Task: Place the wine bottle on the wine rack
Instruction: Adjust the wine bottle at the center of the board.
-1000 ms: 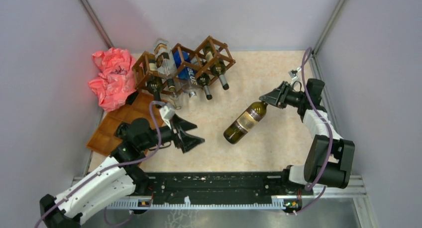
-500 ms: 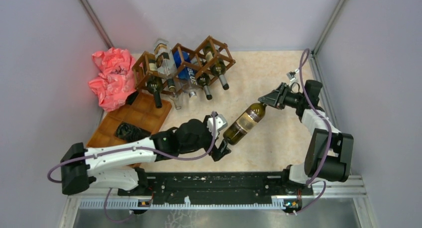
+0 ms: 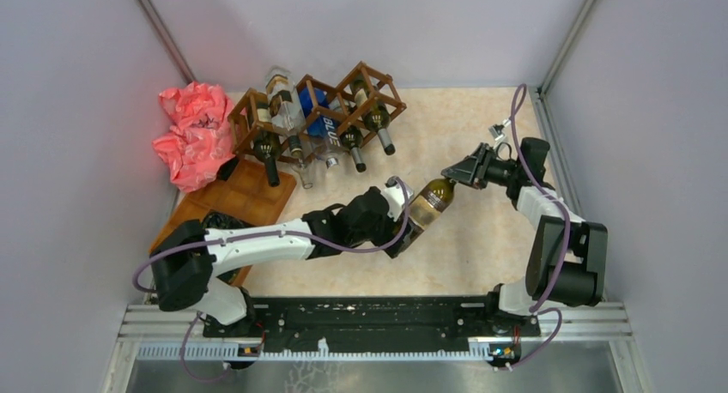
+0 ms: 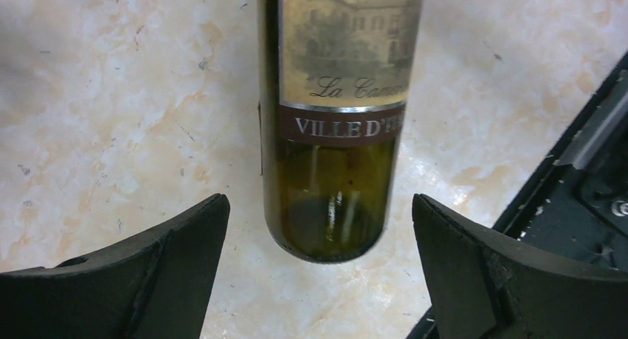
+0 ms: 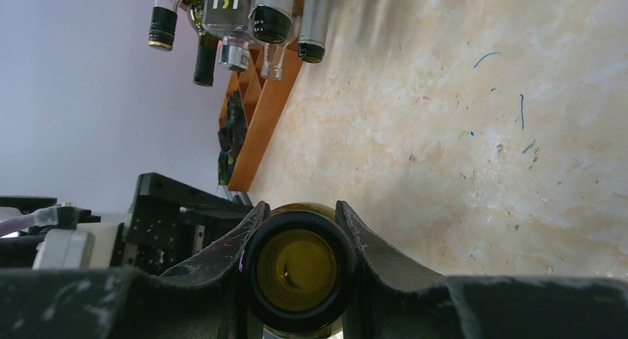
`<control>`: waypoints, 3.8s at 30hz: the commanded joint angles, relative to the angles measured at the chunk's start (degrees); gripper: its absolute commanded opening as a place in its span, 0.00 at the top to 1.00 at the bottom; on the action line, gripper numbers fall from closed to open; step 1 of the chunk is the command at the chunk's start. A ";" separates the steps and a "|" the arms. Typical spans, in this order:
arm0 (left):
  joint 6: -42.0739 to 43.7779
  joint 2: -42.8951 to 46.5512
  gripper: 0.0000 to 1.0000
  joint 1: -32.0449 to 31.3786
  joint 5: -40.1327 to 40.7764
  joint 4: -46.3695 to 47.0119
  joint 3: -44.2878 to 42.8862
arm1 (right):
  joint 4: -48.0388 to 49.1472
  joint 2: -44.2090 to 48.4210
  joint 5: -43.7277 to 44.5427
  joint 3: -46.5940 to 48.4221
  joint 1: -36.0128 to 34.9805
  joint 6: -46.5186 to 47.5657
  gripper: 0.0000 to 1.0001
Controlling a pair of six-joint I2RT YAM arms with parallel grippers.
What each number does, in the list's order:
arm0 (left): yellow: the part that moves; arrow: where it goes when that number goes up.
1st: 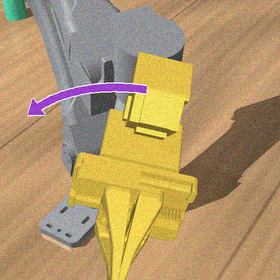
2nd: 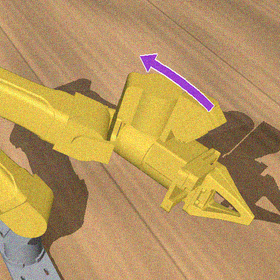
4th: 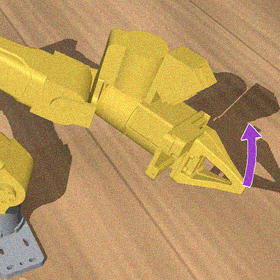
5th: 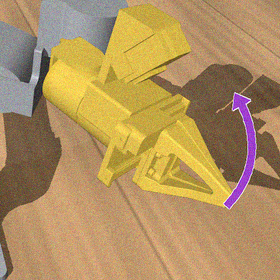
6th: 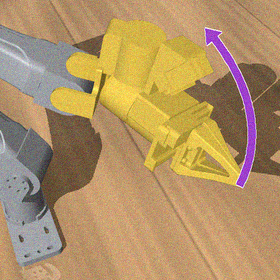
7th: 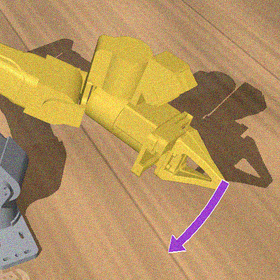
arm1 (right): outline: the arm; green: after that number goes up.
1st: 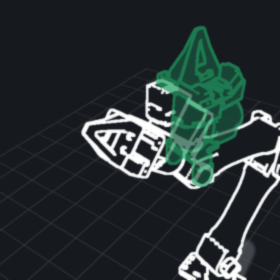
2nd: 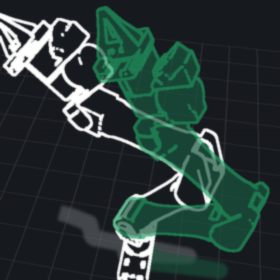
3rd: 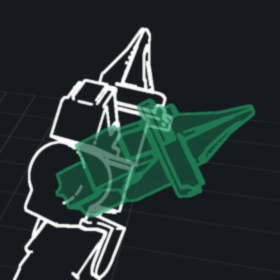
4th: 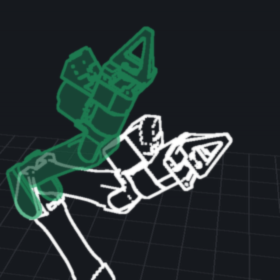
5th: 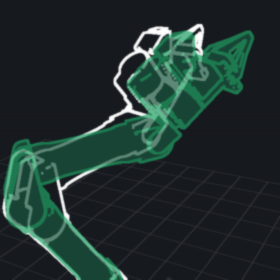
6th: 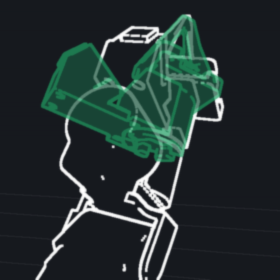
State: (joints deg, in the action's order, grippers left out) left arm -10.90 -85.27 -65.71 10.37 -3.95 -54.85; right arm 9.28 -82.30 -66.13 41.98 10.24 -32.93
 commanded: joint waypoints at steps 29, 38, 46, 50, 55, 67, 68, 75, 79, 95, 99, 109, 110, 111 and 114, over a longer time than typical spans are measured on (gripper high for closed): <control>1.66 -15.00 0.09 3.96 -9.60 8.17 -6.47 | 3.95 -0.10 -4.65 0.65 -1.52 -4.33 1.00; 5.25 -11.38 1.00 4.44 -10.07 7.93 -3.43 | 1.86 -1.19 -5.04 1.25 -1.81 -2.07 0.81; 10.31 -4.81 1.00 5.99 -18.43 9.66 3.97 | -18.55 -0.48 -2.94 6.18 -3.30 21.24 0.19; 13.05 -0.83 1.00 6.67 -22.45 11.17 9.13 | -27.69 -0.03 -2.51 8.82 -3.30 31.84 0.10; 17.22 3.17 1.00 7.35 -23.96 8.92 11.43 | -40.92 0.10 -0.54 13.67 -3.30 47.64 0.02; 27.32 5.27 1.00 7.53 -22.29 2.54 11.69 | -60.00 6.99 2.84 17.99 -3.40 82.63 0.02; 27.76 5.23 1.00 7.53 -21.95 2.30 11.70 | -61.81 7.70 2.37 17.60 -3.51 86.73 0.02; 29.98 6.03 1.00 7.53 -21.03 2.14 12.45 | -79.03 9.22 0.50 10.92 -4.50 129.66 0.02; 31.14 6.41 1.00 7.53 -20.73 2.28 12.74 | -82.51 6.32 4.22 10.40 -6.81 136.87 0.02; 34.55 5.38 1.00 7.51 -22.98 1.02 10.19 | -59.97 5.24 18.65 7.15 -26.06 108.92 0.24; 34.52 5.42 1.00 7.53 -22.94 1.29 10.20 | -55.48 4.82 22.94 6.11 -28.23 103.96 0.36; 34.45 5.77 1.00 7.50 -23.02 1.57 10.63 | -52.56 4.94 25.70 5.17 -30.02 102.04 0.46; 34.43 5.80 1.00 7.48 -22.98 1.57 10.69 | -52.65 5.00 25.68 5.21 -30.02 102.13 0.48; 34.51 5.90 1.00 7.52 -23.02 1.65 10.72 | -52.69 4.96 25.51 5.21 -29.97 102.17 0.50; 34.42 5.76 1.00 7.53 -22.83 1.70 10.74 | -53.35 5.24 24.36 5.13 -30.10 102.85 0.71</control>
State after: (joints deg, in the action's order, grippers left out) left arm 22.46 -81.36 -57.93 -9.56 -6.81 -41.54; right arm -46.17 -78.72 -40.01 47.22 -19.33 69.76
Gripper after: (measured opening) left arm 0.801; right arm 0.407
